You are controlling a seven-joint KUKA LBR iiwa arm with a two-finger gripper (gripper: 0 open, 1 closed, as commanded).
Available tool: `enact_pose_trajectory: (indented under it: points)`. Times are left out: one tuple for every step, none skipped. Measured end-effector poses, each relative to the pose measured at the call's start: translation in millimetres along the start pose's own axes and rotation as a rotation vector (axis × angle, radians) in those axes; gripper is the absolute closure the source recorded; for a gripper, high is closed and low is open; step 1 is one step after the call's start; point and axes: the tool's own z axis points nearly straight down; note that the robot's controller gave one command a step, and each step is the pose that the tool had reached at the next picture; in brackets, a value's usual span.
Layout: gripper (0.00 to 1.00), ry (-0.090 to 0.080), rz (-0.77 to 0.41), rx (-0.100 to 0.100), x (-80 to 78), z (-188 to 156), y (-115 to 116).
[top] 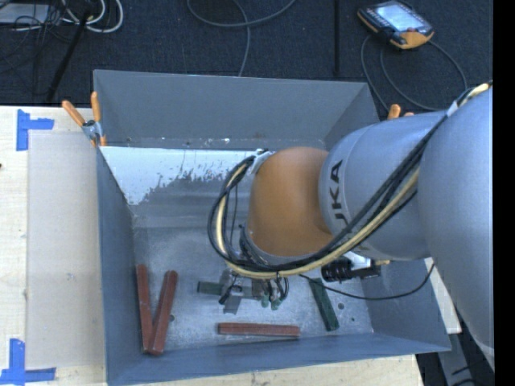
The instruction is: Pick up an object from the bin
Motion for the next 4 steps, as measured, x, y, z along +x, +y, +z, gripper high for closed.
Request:
enact_pose_trajectory:
  points:
    - [1.00, -0.002, 0.003, 0.000, -11.0, -62, 12]
    - [0.00, -0.009, -0.026, -0.002, 2.8, -116, -23]
    - [0.00, -0.006, -0.028, -0.001, 3.3, -114, -22]
    - [0.00, -0.014, -0.007, -0.005, -10.6, -69, -5]
